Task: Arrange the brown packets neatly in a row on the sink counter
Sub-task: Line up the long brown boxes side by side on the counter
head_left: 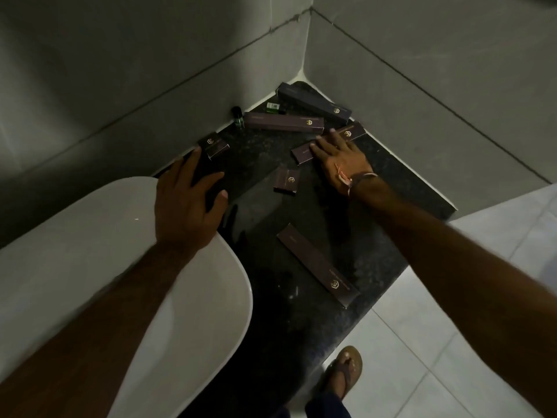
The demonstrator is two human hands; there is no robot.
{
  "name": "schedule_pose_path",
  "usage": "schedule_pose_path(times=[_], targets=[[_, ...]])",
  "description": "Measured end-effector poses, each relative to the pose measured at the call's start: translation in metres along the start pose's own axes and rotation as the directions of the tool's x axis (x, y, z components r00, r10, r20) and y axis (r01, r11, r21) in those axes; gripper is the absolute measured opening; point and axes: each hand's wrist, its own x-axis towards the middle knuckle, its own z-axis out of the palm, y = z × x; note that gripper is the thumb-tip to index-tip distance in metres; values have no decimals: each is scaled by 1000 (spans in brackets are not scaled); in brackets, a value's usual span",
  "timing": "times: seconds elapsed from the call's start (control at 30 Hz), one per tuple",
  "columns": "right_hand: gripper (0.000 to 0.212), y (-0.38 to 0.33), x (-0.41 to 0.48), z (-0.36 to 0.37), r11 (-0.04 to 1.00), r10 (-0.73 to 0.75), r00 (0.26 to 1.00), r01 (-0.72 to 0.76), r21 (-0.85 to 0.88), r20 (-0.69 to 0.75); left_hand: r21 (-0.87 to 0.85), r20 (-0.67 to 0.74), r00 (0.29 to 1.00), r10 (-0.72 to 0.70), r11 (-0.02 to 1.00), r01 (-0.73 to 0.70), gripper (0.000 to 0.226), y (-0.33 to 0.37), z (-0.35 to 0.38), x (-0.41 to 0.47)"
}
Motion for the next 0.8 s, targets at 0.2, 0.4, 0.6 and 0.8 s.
schedule_pose_path(times=[0.2, 0.4, 0.6, 0.8], targets=[[75, 6, -48, 13, 996, 90, 995, -89, 26, -49, -42, 23, 1000, -18, 999, 19, 48, 0, -1, 2], [56, 9, -125, 25, 943, 225, 970, -194, 269, -90, -59, 22, 999, -29, 998, 31, 47, 1, -2, 2], [55, -22, -175, 50, 915, 159, 984, -118, 385, -76, -85, 28, 999, -36, 996, 38, 43, 3, -2, 0], [54, -34, -163, 45, 918, 75, 995, -44, 394, -64, -99, 28, 999, -39, 994, 41, 41, 3, -3, 0]])
